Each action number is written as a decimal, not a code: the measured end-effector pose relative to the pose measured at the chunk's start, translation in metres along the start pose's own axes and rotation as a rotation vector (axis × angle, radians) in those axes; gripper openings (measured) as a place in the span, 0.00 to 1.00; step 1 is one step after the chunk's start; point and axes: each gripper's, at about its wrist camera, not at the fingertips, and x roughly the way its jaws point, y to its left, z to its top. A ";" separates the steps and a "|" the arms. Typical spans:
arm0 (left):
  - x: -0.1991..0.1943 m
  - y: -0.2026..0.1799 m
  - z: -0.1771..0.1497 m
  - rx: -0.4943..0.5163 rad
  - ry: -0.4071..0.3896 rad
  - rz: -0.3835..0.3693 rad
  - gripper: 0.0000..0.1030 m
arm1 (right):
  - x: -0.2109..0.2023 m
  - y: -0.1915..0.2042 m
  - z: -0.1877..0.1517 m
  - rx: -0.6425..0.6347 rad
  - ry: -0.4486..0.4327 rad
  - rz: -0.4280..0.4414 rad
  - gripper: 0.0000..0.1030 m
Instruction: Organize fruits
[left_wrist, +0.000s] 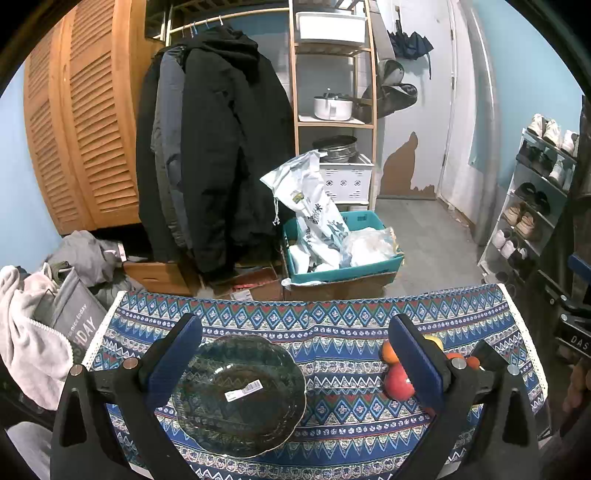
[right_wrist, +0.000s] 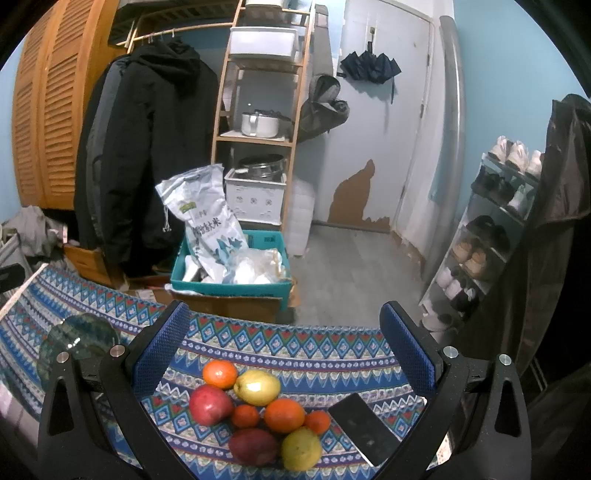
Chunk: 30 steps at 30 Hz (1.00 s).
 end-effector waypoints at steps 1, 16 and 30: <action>0.000 0.000 0.000 0.000 0.000 -0.001 0.99 | 0.000 0.000 0.000 0.001 0.000 0.000 0.98; -0.004 -0.004 0.000 0.002 -0.007 -0.003 0.99 | 0.000 0.000 0.001 0.002 0.001 0.000 0.98; -0.005 -0.007 0.001 0.001 -0.004 -0.006 0.99 | 0.000 0.000 0.000 0.002 0.003 0.001 0.98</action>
